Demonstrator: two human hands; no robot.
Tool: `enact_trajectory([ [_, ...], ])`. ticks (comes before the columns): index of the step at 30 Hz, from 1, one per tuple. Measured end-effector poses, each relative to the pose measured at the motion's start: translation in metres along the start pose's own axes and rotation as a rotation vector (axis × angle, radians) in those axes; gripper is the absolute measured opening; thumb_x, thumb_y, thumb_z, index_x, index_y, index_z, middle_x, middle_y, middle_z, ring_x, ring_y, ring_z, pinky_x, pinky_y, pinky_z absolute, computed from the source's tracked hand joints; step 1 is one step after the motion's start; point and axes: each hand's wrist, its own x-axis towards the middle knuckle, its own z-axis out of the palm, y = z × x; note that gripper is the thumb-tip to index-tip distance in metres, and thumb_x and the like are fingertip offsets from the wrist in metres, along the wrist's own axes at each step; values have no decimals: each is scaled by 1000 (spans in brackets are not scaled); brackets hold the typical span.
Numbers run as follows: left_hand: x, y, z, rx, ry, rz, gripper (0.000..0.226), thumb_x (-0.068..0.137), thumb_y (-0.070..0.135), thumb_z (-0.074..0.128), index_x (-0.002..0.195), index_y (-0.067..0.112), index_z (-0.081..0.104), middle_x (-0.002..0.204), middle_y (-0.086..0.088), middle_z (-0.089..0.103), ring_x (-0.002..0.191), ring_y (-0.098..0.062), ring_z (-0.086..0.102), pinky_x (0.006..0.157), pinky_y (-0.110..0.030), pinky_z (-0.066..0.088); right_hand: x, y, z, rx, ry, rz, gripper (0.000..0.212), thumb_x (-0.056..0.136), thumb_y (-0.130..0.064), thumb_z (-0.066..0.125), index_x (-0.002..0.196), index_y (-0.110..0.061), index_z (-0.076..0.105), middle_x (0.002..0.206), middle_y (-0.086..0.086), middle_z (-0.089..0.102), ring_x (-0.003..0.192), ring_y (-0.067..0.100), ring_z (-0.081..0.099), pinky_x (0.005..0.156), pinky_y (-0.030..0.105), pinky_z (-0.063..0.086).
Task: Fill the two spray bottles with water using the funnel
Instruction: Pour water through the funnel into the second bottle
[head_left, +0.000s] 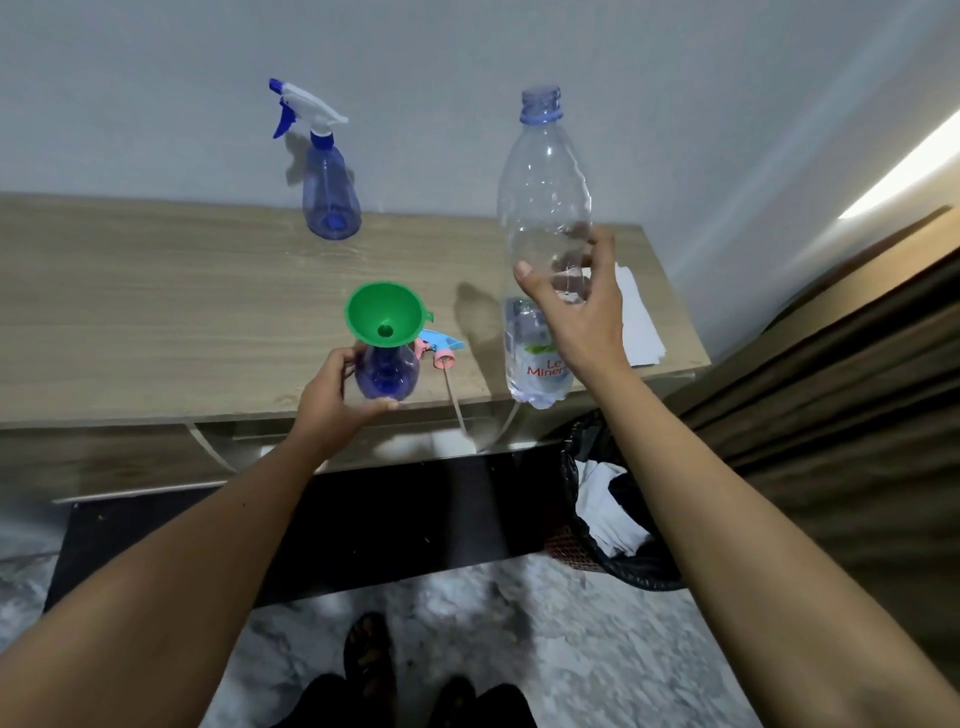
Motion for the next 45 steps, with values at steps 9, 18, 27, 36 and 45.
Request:
enact_trajectory([
  [9, 7, -15, 3, -89, -13, -7, 89, 49, 56, 96, 126, 56, 52, 139, 2, 67, 131, -15, 62, 118, -49, 46, -45, -4, -20, -225, -245, 43, 51, 84, -62, 79, 119, -46, 44, 102, -9, 72, 83, 14, 72, 80, 38, 60],
  [18, 0, -1, 5, -111, 23, 1, 86, 59, 26, 102, 122, 57, 52, 139, 3, 65, 132, -15, 61, 119, -45, 45, -62, 4, -36, -511, -410, -20, 54, 81, -71, 71, 120, -47, 41, 97, -6, 72, 86, 24, 71, 87, 47, 59],
  [27, 1, 0, 10, -112, 47, -6, 89, 64, 11, 100, 138, 29, 53, 137, 3, 64, 130, -16, 61, 118, -39, 46, -55, -9, -39, -716, -503, -61, 52, 83, -64, 72, 120, -42, 42, 83, -11, 63, 89, 29, 63, 80, 40, 55],
  [36, 2, -4, 14, -140, 60, -5, 94, 64, 12, 100, 144, 25, 53, 141, 3, 64, 133, -16, 60, 119, -41, 45, -43, -20, -39, -785, -501, -115, 53, 84, -63, 71, 124, -41, 45, 100, -5, 68, 98, 31, 62, 82, 41, 54],
  [45, 2, -6, 15, -150, 74, 12, 90, 62, 15, 101, 137, 33, 54, 140, 3, 65, 133, -16, 59, 120, -41, 44, -40, -16, -34, -852, -508, -157, 54, 83, -63, 70, 124, -41, 44, 103, -2, 67, 99, 28, 62, 76, 37, 50],
])
